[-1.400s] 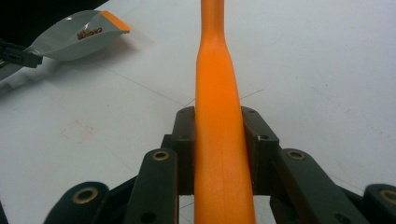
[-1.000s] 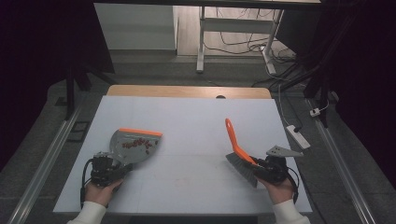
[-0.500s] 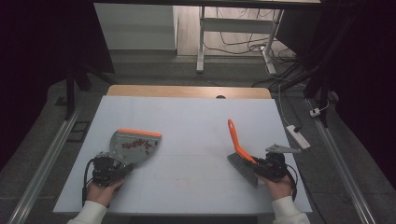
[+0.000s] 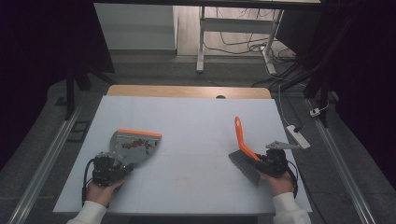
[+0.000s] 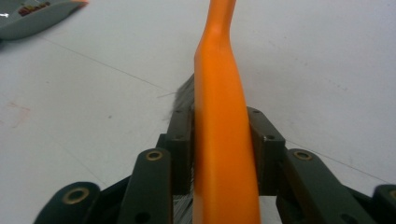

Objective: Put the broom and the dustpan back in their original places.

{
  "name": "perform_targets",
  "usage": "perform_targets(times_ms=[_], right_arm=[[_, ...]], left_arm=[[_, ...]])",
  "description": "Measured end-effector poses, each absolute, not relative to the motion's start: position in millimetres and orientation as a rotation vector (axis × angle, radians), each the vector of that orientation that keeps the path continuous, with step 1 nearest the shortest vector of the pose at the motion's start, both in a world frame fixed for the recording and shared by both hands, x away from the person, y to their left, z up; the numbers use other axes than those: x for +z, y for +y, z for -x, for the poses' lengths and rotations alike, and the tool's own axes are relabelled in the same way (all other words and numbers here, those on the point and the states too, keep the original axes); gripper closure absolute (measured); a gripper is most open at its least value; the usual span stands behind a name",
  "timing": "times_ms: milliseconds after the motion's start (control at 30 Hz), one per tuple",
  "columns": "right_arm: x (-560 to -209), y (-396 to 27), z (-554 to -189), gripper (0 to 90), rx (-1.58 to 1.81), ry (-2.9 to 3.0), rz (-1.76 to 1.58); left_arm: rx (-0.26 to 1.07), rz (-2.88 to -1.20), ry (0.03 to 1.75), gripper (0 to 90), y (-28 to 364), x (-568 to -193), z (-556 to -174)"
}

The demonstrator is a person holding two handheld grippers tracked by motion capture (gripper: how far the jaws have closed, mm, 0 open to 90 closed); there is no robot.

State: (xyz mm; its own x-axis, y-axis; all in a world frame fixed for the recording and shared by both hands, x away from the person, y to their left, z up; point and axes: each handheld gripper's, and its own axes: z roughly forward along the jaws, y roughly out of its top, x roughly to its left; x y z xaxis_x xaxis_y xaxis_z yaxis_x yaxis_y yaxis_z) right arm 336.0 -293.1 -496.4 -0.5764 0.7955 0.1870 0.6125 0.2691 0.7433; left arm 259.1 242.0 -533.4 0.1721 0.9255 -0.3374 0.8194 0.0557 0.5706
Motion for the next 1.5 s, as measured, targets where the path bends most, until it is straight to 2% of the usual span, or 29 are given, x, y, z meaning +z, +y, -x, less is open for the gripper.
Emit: perform_targets(times_ms=[433,667,1000,1200,1500], right_arm=[[-504.0,-294.2,-348.9,50.8,1.084,2.318,-1.386],[-507.9,-297.0,-354.4,40.5,1.033,2.301,-1.418],[-496.2,-296.5,-345.7,41.2,1.076,2.239,-1.337],[-489.0,-288.1,-336.8,43.6,1.161,2.295,-1.230],[-492.5,-273.4,-329.6,43.9,1.198,2.389,-1.087]], left_arm=[[0.238,-1.768,1.637,43.6,246.2,-529.4,-254.6],[0.263,-1.777,1.593,39.5,249.2,-523.4,-250.0],[0.337,-1.798,1.543,38.5,249.9,-512.1,-242.5],[0.365,-1.858,1.416,38.5,241.8,-504.4,-240.3],[0.281,-1.950,1.227,40.1,225.7,-506.9,-254.1]])
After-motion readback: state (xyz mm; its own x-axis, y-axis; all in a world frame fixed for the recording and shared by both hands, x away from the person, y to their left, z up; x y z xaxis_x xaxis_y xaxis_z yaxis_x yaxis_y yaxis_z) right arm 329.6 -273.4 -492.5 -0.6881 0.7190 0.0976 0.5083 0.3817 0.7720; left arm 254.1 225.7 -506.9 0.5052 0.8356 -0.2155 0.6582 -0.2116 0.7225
